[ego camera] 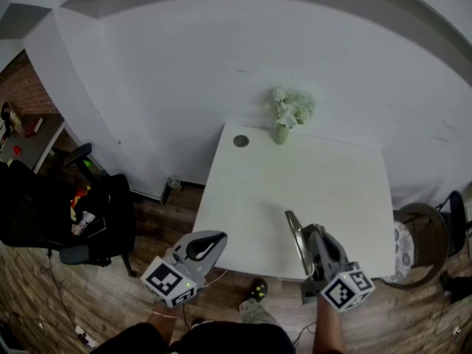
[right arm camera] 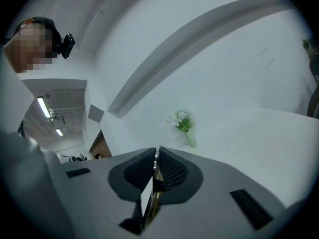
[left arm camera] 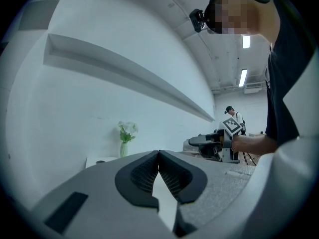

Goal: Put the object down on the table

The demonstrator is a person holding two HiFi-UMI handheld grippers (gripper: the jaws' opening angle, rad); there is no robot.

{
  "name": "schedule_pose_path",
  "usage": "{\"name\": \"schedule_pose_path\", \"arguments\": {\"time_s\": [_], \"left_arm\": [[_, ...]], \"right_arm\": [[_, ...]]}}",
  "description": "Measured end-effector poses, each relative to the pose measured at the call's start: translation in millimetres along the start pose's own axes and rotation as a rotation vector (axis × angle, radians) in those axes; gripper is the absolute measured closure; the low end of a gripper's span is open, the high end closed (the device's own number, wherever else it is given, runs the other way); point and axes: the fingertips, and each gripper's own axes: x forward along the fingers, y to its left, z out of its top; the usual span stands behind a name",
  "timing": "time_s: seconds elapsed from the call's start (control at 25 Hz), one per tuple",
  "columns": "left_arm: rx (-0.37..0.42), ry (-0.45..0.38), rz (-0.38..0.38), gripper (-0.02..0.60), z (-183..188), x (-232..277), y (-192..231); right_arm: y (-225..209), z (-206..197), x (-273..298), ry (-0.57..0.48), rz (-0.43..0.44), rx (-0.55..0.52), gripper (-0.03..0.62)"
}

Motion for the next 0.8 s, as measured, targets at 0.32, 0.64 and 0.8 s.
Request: {"name": "schedule_pose_path", "arguments": {"time_s": [0.32, 0.64, 0.8], "left_arm": [[-0.021, 0.016, 0.059, 0.583, 0, 24, 11], [-0.023, 0.005, 0.114, 0.583, 5, 34, 16], [-0.031, 0.021, 0.132, 0.583, 0, 34, 23]], "right_arm": [[-28, 8, 23, 0.040, 0.023, 0.010, 0.576], [-51, 6, 42, 0.093, 0.033, 0.019, 0.576], [-61, -2, 52, 0.109, 0.022, 0.036, 0.576]]}}
